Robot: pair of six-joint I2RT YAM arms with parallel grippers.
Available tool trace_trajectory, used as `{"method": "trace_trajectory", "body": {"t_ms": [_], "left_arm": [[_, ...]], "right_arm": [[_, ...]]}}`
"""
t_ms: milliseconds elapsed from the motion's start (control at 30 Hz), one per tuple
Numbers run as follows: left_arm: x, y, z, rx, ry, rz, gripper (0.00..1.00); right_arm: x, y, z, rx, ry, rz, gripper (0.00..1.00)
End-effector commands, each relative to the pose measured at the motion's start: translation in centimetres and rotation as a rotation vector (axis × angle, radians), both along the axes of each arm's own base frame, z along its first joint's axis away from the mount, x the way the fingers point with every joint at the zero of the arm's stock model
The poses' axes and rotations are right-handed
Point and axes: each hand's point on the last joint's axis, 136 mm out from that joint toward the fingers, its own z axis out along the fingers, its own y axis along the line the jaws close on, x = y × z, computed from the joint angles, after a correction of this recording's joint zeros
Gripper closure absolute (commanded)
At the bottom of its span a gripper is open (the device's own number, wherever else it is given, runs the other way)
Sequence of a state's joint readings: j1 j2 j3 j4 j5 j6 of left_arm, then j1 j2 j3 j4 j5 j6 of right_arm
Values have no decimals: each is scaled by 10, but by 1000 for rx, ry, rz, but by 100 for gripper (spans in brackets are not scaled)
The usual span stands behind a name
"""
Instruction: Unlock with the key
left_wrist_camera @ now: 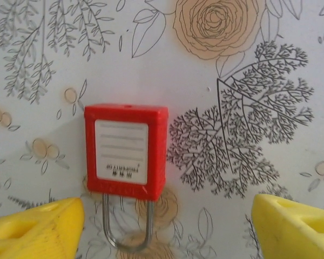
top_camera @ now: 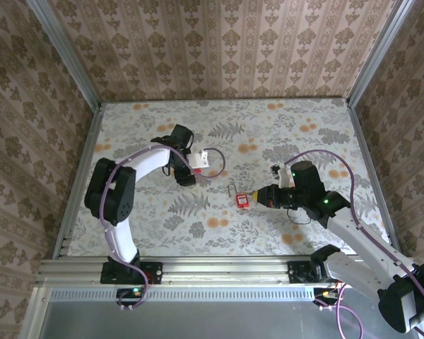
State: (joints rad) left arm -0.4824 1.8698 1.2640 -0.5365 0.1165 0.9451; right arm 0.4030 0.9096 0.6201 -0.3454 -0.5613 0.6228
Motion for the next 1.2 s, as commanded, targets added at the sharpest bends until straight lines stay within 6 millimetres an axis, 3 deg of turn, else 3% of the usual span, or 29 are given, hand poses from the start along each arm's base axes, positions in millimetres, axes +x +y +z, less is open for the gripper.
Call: {"method": "trace_trajectory", "body": {"t_ms": [0,167,300,367,467,633,767,933,1000,1167], "left_arm": [[13,-10,2,-40,-4,-59,20],[15,-12,-7,-34,19,-85,21],[18,-8,-14,-26,36,-82,28],[21,-3,-16,-21,45,-75,33],[21,-5,-22,-7,68,-79,49],[21,0,-38,29,52,-68,60],[12,-15,-41,20,27,-83,70],[-1,-28,-32,10,-33,-112,87],[-4,-37,-17,-28,-91,-106,92],[-41,-67,26,-174,-230,-196,98]], "right_arm": [[-7,3,0,7,-3,41,100],[-6,3,-1,5,-1,41,100],[-6,3,-3,-3,7,44,100],[-6,2,-3,-4,7,43,100],[-7,2,-3,-2,8,42,100],[-9,2,4,5,-5,41,100],[-13,0,7,3,-9,40,100],[-17,-2,11,10,-2,37,100],[-18,-2,12,14,9,32,100],[-17,1,12,37,37,25,100]]}}
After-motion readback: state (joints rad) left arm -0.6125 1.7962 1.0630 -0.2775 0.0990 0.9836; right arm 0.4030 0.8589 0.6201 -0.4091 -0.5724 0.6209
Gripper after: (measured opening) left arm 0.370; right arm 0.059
